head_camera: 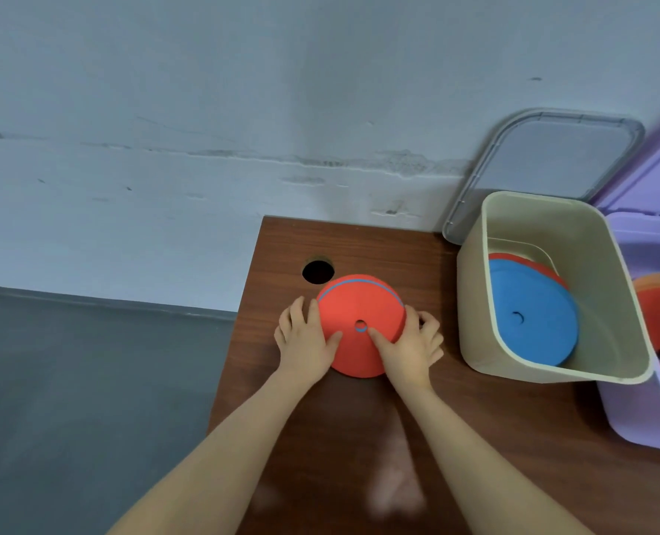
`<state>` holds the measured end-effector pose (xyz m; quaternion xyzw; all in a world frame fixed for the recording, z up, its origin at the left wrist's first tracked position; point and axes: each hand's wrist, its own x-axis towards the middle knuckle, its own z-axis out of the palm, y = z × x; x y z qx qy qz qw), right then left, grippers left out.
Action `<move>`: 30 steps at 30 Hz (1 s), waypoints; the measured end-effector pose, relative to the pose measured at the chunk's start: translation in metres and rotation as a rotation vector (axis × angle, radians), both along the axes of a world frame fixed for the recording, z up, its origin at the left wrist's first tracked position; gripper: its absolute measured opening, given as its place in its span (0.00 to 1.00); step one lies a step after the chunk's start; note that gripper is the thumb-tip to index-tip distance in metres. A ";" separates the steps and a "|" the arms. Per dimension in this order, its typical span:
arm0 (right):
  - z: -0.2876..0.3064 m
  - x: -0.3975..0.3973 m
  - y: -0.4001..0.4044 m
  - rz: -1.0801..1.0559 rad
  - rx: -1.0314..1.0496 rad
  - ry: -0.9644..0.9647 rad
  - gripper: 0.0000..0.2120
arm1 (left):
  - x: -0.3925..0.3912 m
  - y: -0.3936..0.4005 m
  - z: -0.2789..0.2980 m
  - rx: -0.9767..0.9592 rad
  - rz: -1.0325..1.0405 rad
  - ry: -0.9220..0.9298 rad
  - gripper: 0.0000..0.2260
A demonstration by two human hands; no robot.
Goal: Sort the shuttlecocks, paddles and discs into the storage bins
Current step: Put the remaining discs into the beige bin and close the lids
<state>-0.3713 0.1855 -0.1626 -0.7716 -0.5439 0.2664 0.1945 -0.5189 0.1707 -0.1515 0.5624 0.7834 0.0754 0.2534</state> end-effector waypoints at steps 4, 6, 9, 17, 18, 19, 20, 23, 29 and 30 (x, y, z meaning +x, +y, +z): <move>0.003 0.003 -0.016 0.050 0.048 0.033 0.34 | 0.002 -0.017 0.000 0.073 0.057 -0.070 0.31; 0.004 0.001 -0.031 0.067 0.067 0.069 0.34 | 0.005 -0.025 0.002 0.080 0.069 -0.119 0.31; 0.008 0.001 -0.048 0.092 0.085 0.098 0.34 | 0.008 -0.034 0.009 0.073 0.087 -0.193 0.31; 0.030 0.016 -0.098 0.138 0.118 0.126 0.32 | 0.013 -0.076 0.028 0.162 0.002 -0.374 0.32; 0.034 0.018 -0.104 0.143 0.138 0.123 0.32 | 0.013 -0.082 0.031 0.179 -0.010 -0.373 0.32; 0.039 0.019 -0.110 0.148 0.165 0.121 0.32 | 0.013 -0.086 0.034 0.202 -0.018 -0.376 0.31; 0.045 0.021 -0.114 0.153 0.194 0.118 0.31 | 0.013 -0.090 0.039 0.227 -0.023 -0.382 0.31; 0.064 0.028 -0.123 0.172 0.265 0.107 0.31 | 0.012 -0.099 0.056 0.317 -0.042 -0.407 0.30; 0.111 0.046 -0.119 0.190 0.438 0.075 0.30 | 0.021 -0.094 0.107 0.571 -0.146 -0.366 0.28; 0.119 0.050 -0.116 0.190 0.459 0.079 0.30 | 0.024 -0.091 0.116 0.589 -0.164 -0.354 0.28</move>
